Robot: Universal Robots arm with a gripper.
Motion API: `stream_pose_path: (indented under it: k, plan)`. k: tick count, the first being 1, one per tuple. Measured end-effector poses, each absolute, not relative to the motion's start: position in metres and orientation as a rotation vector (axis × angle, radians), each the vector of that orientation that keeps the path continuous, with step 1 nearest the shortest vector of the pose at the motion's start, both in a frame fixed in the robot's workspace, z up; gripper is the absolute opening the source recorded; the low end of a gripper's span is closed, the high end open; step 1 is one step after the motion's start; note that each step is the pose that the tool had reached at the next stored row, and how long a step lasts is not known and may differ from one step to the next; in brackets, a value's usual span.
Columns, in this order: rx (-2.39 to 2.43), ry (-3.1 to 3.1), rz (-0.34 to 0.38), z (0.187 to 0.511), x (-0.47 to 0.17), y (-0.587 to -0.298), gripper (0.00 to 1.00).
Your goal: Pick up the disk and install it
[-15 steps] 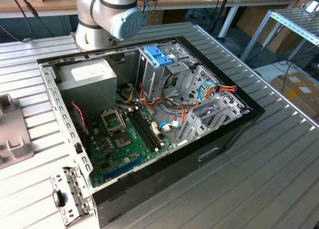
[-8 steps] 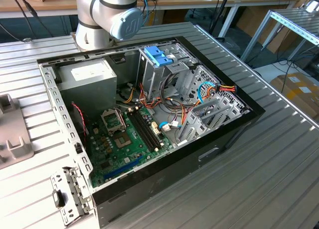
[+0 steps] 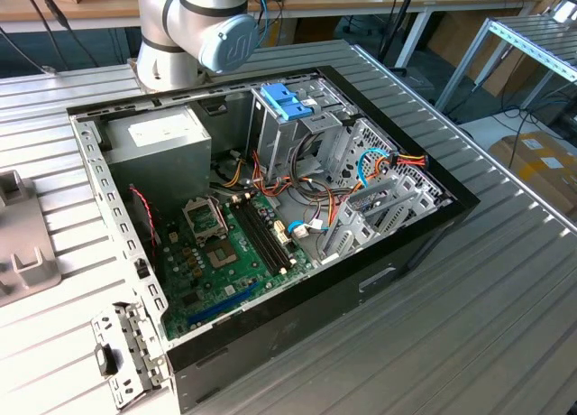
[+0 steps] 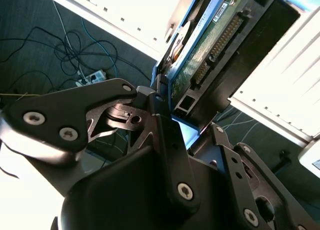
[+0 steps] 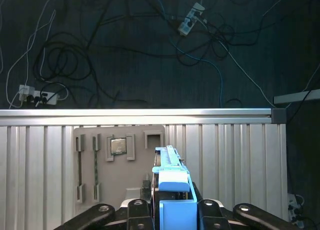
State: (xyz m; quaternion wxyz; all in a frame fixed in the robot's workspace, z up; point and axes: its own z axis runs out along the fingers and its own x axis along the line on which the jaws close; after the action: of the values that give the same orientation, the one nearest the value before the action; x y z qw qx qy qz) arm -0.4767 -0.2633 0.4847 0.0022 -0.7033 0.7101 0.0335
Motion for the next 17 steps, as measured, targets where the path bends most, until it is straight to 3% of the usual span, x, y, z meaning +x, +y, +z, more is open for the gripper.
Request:
stream_pose_path:
  k: [17]
  plan:
    - [-2.209, 2.230, 0.100, 0.4867, -0.4761, -0.2644, 0.37]
